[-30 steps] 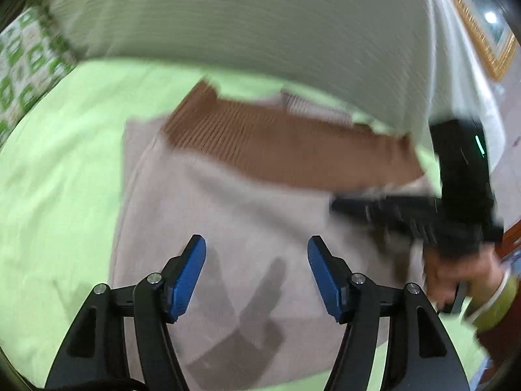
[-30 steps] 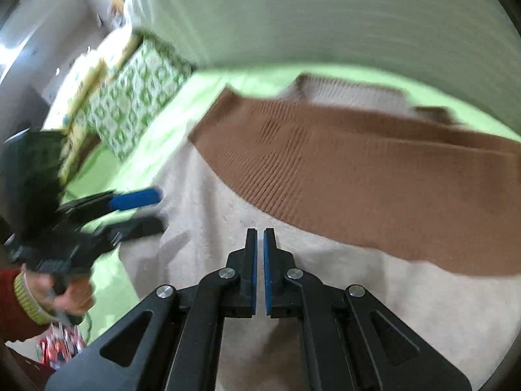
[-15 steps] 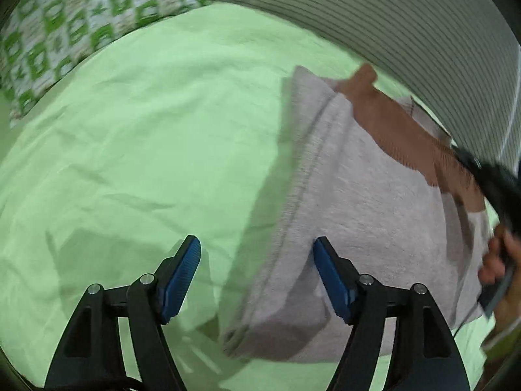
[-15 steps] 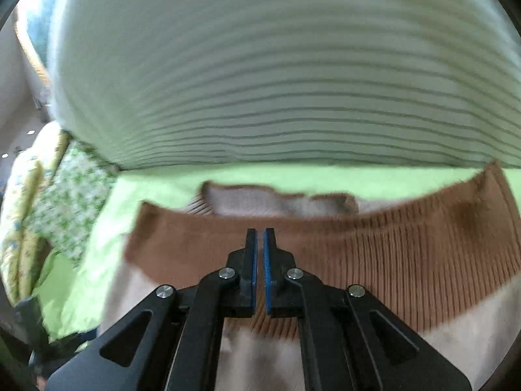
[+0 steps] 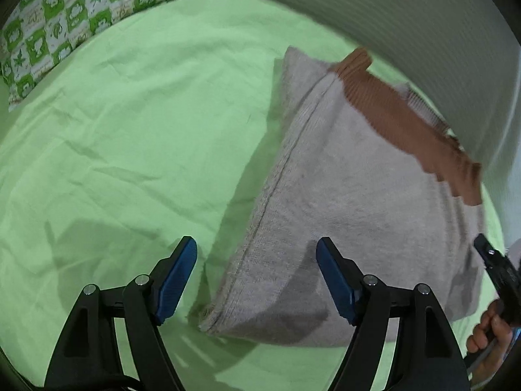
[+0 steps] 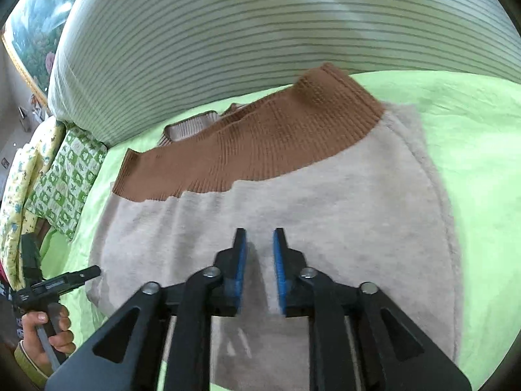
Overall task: Fold small clothes
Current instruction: 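Grasp the folded sweater side edge with the left tool, then lift the gripped sweater side with the left tool and fold it over the body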
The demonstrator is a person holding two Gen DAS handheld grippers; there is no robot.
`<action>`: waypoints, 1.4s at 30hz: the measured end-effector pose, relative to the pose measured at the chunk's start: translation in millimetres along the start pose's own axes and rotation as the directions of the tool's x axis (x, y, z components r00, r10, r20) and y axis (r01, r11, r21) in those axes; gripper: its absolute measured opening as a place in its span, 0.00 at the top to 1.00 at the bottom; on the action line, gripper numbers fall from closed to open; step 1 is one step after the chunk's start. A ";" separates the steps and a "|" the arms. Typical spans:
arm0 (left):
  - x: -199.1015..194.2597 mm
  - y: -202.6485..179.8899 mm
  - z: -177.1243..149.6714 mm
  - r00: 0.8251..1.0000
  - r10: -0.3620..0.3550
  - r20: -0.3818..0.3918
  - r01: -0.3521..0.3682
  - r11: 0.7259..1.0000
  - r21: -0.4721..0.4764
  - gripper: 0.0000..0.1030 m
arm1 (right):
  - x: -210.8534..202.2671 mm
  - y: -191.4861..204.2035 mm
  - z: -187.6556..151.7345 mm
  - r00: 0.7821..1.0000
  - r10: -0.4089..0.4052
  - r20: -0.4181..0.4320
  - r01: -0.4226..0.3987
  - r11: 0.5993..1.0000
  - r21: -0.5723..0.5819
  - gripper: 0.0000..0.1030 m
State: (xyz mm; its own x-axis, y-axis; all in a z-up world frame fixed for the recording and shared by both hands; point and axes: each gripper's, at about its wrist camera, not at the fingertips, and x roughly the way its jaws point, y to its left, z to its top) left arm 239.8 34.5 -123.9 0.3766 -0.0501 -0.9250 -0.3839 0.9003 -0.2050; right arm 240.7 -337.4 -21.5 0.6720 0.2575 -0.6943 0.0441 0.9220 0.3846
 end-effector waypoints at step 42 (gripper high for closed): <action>-62.0 -57.5 28.0 0.947 -0.284 0.148 0.276 0.959 0.072 0.85 | 36.0 4.5 -22.4 0.997 -0.054 -0.051 0.059 0.994 0.095 0.77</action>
State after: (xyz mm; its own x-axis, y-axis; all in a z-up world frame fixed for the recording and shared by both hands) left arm 262.2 -2.1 -45.7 0.5906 -0.2388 -0.7708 -0.2032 0.8804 -0.4285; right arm 248.6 -317.4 -58.4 0.6300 0.2215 -0.7444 0.1540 0.9038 0.3993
